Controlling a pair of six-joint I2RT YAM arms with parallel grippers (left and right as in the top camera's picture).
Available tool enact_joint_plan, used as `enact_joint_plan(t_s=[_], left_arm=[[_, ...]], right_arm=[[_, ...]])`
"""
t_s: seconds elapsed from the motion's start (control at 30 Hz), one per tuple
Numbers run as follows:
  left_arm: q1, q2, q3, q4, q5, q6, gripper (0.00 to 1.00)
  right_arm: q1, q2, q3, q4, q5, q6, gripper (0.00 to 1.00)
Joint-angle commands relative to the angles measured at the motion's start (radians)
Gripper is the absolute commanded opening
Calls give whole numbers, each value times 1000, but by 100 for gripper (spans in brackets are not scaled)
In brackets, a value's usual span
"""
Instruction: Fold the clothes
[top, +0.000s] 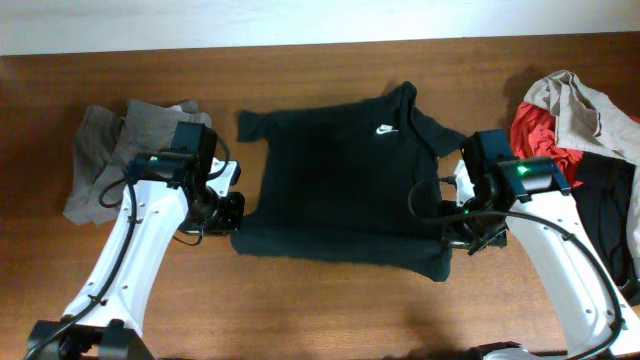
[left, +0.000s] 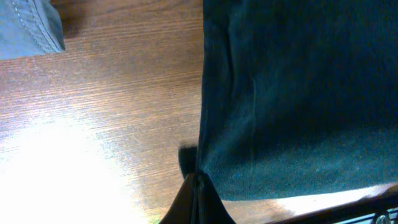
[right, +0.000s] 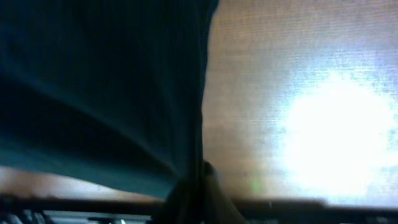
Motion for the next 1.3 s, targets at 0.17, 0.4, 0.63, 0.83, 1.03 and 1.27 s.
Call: enact_joint_plan(t_s=[0.17,0.4,0.63,0.83,1.03,1.27], left_arm=[[3,-9,6,-8,-13,21,24],[1,-9,6,181,-10,19,44],[-39,29,6,548,10,20,13],[-114,190,6,672,65,111,4],[-150,340,6,711,52,258,4],[-149,418,6,743,-7,265,4]], right_arm=[[5,1,6,-9,19,13,43],[5,2,6,160,16,40,54],[5,80,6,388,-58,43,19],[5,264,6,469,-145,43,4],[5,431,6,451,-146,43,4],[5,517,4,427,-92,43,4]])
